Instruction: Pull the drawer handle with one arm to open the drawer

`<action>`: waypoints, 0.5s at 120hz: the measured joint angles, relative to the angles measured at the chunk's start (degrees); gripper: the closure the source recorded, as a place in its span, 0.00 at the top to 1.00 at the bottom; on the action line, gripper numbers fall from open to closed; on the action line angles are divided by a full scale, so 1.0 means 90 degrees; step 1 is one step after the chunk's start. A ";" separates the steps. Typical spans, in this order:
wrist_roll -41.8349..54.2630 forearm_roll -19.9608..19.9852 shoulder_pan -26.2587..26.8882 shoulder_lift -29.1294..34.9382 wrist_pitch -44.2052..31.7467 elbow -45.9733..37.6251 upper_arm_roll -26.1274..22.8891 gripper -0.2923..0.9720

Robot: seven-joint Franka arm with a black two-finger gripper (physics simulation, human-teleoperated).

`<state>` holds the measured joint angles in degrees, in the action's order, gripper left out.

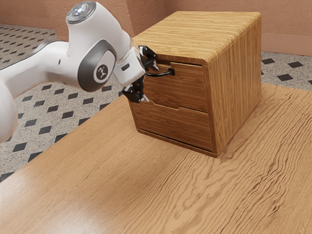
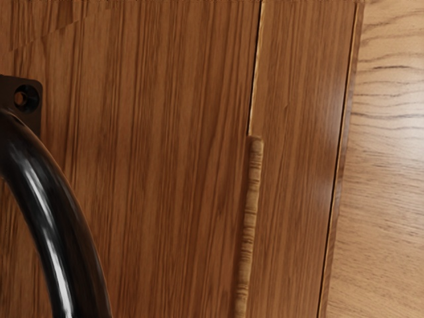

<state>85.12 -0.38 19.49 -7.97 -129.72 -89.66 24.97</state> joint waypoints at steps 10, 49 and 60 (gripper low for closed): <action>-0.0003 0.0006 0.0000 0.0003 -0.0010 0.0001 0.0000 0.76; 0.0010 -0.0029 0.0017 0.0040 -0.0007 -0.0046 0.0000 0.56; 0.0014 -0.0033 0.0026 0.0050 0.0010 -0.0060 0.0007 0.55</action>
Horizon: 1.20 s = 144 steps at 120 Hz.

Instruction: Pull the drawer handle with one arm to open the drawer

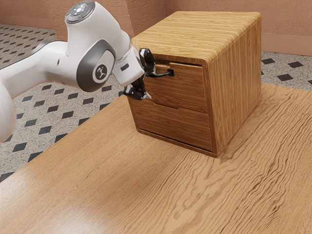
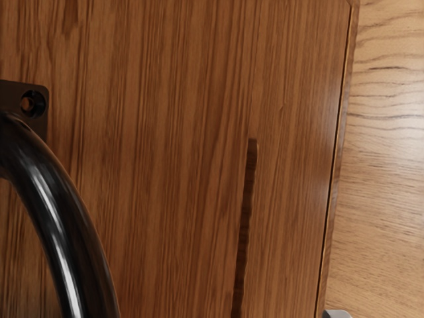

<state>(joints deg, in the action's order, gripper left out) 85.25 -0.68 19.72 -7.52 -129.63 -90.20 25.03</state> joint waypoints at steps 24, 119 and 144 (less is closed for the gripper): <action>-0.0001 -0.0019 0.0063 0.0279 0.0033 -0.0298 0.0012 0.53; -0.0027 -0.0119 0.0135 0.1487 0.0080 -0.1441 0.0006 0.51; -0.0033 -0.0187 0.0139 0.1888 0.0092 -0.1840 -0.0004 0.52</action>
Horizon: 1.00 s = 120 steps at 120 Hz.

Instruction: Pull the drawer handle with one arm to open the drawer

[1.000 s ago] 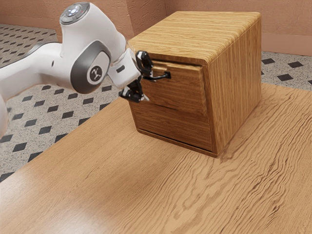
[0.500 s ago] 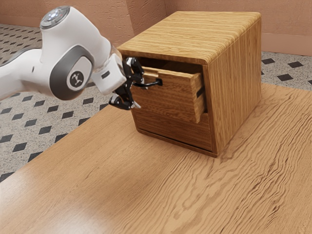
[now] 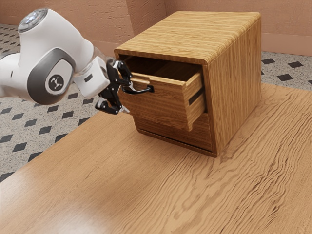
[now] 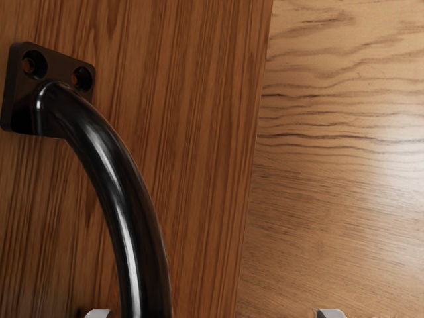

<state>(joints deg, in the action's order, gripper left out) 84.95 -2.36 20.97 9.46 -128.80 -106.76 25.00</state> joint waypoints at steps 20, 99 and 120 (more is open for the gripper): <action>-0.0021 -0.0096 -0.0018 0.0320 -0.0006 -0.0297 -0.0039 0.49; -0.0168 -0.0223 -0.0866 0.1508 -0.0002 -0.1449 -0.0904 0.48; -0.0221 -0.0225 -0.0950 0.1809 0.0008 -0.1703 -0.1047 0.50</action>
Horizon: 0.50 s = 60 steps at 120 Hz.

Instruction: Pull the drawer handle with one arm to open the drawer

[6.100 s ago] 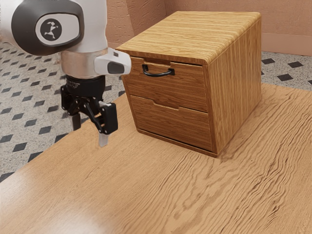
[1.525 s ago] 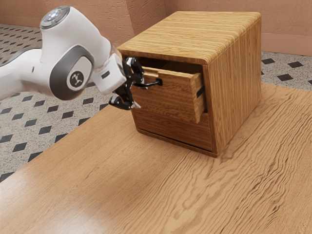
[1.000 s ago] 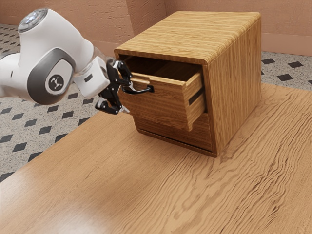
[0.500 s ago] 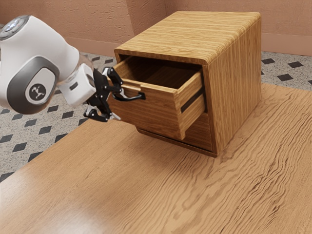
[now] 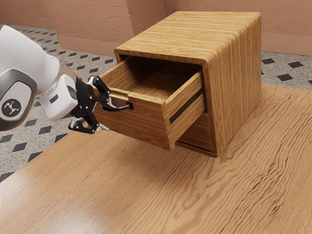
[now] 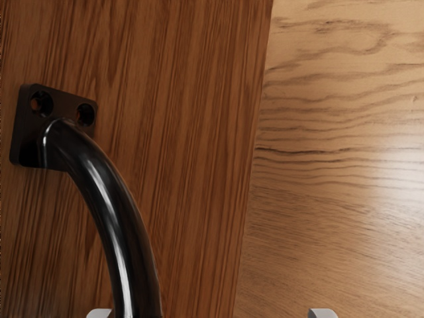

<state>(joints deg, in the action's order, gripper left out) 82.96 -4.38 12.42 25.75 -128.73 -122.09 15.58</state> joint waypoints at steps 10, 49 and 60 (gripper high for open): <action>-0.0028 0.0000 -0.0005 0.0143 0.0013 -0.0100 -0.0051 0.48; -0.0145 -0.0166 -0.0168 0.0541 0.0275 0.0538 -0.0736 0.59; -0.0541 -0.0541 -0.0013 0.0593 0.1205 0.2684 -0.2142 0.65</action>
<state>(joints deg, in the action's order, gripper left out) 78.09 -9.25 12.30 31.09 -117.88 -97.94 -3.70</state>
